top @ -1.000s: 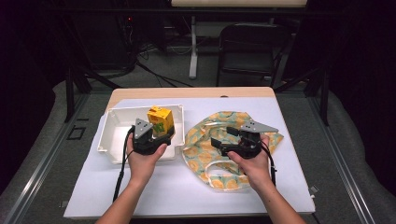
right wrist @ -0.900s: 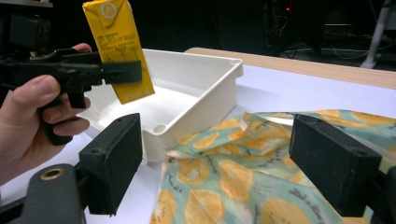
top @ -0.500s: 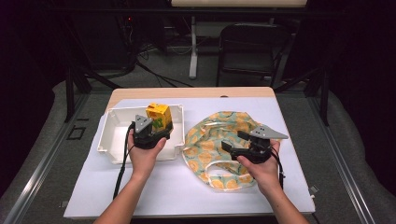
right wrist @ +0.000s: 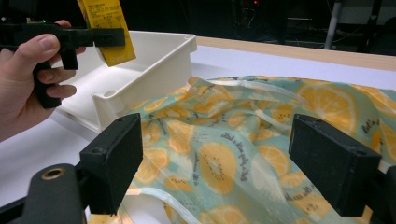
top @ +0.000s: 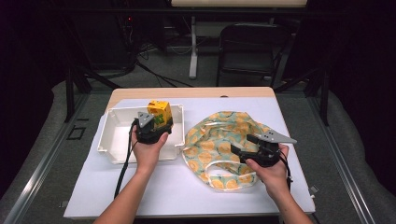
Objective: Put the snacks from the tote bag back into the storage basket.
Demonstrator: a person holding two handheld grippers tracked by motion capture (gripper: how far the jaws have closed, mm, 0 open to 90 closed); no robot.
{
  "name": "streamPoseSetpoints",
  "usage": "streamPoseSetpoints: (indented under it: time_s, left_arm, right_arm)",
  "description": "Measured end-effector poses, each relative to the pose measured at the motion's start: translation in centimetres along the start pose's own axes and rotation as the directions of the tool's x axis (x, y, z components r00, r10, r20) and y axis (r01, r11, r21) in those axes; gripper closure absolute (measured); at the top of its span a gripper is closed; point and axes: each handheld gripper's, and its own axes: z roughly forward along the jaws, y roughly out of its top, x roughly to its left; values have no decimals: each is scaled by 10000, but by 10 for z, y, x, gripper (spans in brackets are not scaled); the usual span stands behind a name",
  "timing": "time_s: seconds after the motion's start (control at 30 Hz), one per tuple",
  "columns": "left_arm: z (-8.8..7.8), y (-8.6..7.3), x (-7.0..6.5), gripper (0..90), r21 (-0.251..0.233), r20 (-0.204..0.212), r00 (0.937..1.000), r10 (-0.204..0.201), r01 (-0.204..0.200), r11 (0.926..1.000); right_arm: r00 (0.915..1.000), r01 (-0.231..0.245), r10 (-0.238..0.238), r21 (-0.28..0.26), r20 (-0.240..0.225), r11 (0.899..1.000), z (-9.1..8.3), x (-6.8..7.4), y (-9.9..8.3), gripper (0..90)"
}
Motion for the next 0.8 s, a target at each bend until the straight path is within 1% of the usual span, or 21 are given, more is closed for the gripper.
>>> streamPoseSetpoints:
  time_s: [0.07, 0.1, 0.17, 0.33, 0.5, 0.53, 0.67, 0.77, 0.8]
  left_arm:
    - [6, 2, 0, 302, -14, -48, 10000, -14, 14, 10000]
    - [6, 2, 0, 301, -14, -48, 10000, -14, 14, 10000]
    - [9, 2, 0, 301, -26, -99, 9999, -64, 63, 10000]
    - [18, 1, 1, 301, -19, -363, 9992, -166, 166, 9999]
    - [27, -2, 6, 301, 136, -628, 9971, -421, 431, 9990]
    - [27, -2, 6, 301, 136, -628, 9971, -421, 431, 9990]
    - [33, -2, 11, 301, 246, -882, 9946, -544, 568, 9981]
    - [36, 0, 13, 301, 318, -876, 9926, -846, 877, 9956]
    - [37, 0, 13, 301, 229, -892, 9918, -911, 935, 9954]
  right_arm:
    - [10000, -53, 53, 39, 55, 10000, -2, -3, -1, 174]
    - [10000, -53, 53, 39, 55, 10000, -2, -3, -1, 174]
    - [9997, -180, 181, -57, 147, 9998, -2, -5, -1, 177]
    - [9997, -196, 197, -40, 154, 9998, -2, -6, -2, 178]
    - [9996, -197, 196, 27, 183, 9998, -2, -7, -2, 179]
    - [9996, -197, 196, 27, 183, 9998, -2, -7, -2, 179]
    - [9995, -254, 254, 16, 188, 9997, -1, -8, -3, 180]
    - [9994, -267, 266, 82, 223, 9996, -1, -9, -4, 181]
    - [9992, -316, 315, 48, 227, 9995, 0, -9, -4, 183]
